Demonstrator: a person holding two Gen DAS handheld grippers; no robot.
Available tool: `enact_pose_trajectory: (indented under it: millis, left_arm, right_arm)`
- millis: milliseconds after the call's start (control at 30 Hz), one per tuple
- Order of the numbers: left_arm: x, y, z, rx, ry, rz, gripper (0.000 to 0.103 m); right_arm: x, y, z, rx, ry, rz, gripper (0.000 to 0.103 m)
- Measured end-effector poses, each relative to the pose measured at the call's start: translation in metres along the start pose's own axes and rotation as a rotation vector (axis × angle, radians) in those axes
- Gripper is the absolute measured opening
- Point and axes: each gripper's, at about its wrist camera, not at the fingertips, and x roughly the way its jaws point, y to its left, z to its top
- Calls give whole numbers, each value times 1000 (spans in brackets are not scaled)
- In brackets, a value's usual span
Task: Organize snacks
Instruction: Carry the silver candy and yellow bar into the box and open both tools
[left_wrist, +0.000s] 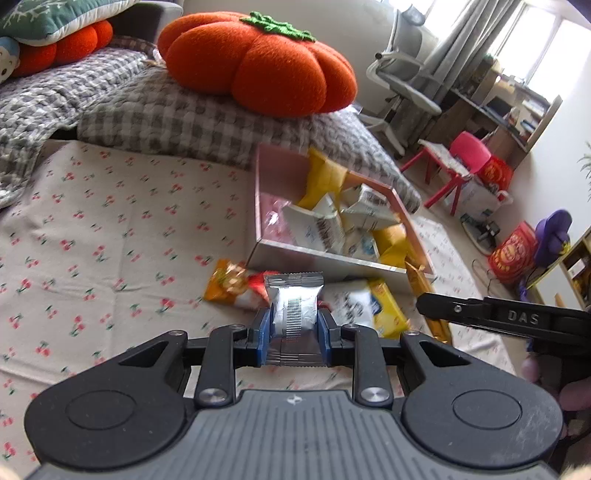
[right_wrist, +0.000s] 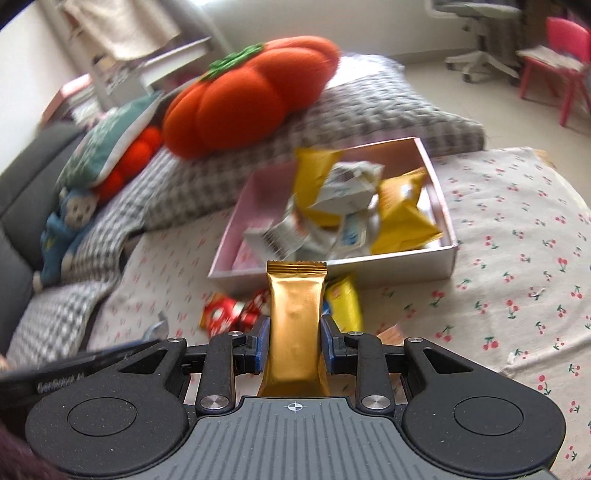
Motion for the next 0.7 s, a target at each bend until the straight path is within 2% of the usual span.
enact_pose_trajectory:
  millis: [167,367,600,700]
  left_arm:
    - [13,-11,13,-3,-32,-7,24]
    - [36,-17,35,-10,-65,-17,24]
    - [64,-13,58,9,-116,5,24]
    - [76,-12,65,18,-117,7,24]
  right_arm:
    - [7,-15,16,108,-49,8,27]
    - [21,-31,30,260,-98,92,27]
    - [35,-28,40,261,-218,100,27]
    - [43,-25,43,240,-242,99,27]
